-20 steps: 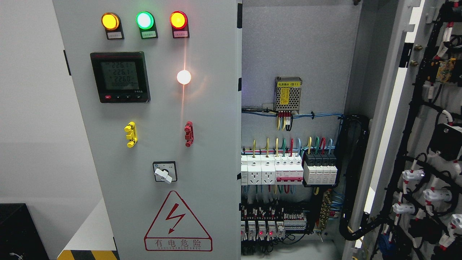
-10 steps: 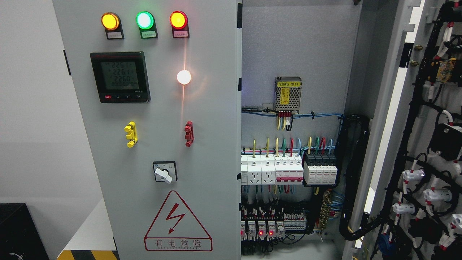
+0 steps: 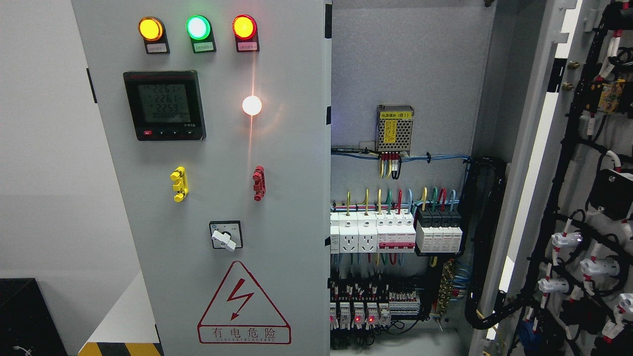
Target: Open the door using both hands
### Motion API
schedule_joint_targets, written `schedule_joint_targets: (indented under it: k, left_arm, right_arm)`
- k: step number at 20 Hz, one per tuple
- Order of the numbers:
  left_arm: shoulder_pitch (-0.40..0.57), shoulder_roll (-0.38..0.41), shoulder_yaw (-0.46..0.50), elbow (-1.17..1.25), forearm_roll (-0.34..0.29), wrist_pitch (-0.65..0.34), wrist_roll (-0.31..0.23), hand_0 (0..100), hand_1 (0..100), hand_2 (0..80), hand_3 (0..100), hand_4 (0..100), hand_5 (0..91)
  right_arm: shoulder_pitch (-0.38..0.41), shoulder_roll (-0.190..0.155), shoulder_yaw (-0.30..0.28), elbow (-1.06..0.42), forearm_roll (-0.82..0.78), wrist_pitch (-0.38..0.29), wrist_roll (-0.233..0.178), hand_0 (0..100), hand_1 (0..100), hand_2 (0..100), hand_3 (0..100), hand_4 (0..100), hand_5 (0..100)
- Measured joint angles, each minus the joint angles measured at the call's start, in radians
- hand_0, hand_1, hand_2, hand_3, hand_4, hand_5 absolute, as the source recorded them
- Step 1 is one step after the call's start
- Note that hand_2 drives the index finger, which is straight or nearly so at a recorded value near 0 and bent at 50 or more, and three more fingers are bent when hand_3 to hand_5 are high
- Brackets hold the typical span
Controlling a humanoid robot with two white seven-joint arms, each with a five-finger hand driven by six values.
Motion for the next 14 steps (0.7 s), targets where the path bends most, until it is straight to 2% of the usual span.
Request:
schedule_joint_targets:
  k: [4,7,14]
  left_arm:
    - [0.0,0.0,0.0,0.0,0.0,0.0,0.0,0,0,0.0,0,0,0.0]
    - [0.0,0.0,0.0,0.0,0.0,0.0,0.0,0,0,0.0,0,0,0.0]
    - [0.0,0.0,0.0,0.0,0.0,0.0,0.0,0,0,0.0,0,0,0.0]
  right_arm:
    - [-0.072,0.018,-0.002,-0.026,-0.001,0.0,-0.001,19,0,0,0,0,0]
    - [-0.146,0.034,-0.003,-0.038,-0.001,0.027,-0.006,19,0,0,0,0,0]
    - [-0.337,0.095,-0.005,-0.044,-0.002,0.197,-0.007,19,0,0,0,0,0]
